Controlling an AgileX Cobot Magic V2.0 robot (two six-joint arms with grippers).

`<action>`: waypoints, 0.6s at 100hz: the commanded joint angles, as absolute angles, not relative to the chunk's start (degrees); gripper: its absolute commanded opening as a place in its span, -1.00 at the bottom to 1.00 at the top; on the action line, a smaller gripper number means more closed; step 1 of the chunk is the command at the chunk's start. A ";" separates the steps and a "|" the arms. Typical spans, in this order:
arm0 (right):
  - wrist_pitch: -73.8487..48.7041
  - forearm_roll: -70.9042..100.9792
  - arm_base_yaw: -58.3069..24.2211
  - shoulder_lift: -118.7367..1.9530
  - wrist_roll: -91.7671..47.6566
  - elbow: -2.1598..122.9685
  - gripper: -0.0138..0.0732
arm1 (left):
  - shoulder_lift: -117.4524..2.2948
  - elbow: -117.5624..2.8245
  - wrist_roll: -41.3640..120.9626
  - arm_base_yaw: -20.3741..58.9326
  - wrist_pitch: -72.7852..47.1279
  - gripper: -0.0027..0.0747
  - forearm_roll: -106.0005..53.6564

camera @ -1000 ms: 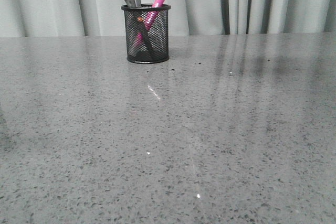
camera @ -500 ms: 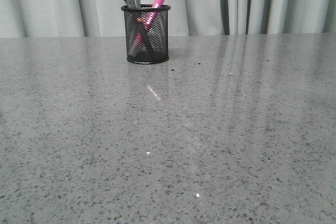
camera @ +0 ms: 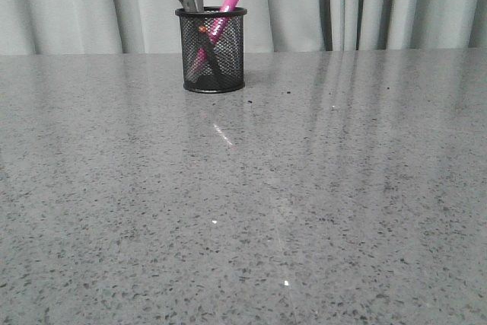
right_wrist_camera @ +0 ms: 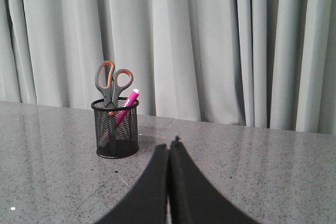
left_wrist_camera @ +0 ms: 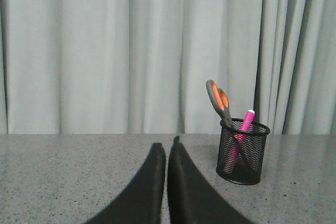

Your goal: Put pen and scissors into bin

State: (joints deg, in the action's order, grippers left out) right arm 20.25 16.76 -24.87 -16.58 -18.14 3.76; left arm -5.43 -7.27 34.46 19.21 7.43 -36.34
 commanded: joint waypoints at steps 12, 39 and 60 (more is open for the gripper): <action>24.77 16.49 -24.43 -16.67 -18.66 4.44 -0.84 | -5.70 -8.78 34.36 19.02 9.84 -0.98 -37.93; 24.77 16.49 -24.43 -16.67 -18.66 4.44 -0.84 | -5.70 -8.78 34.36 19.02 9.61 -0.98 -37.93; 24.77 16.49 -24.43 -16.67 -18.66 4.44 -0.84 | -5.70 -8.78 34.36 19.02 9.61 -0.98 -37.93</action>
State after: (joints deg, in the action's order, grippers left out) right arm 20.25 16.79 -24.87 -16.31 -18.16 2.91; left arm -5.05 -7.27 34.46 19.21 6.97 -37.85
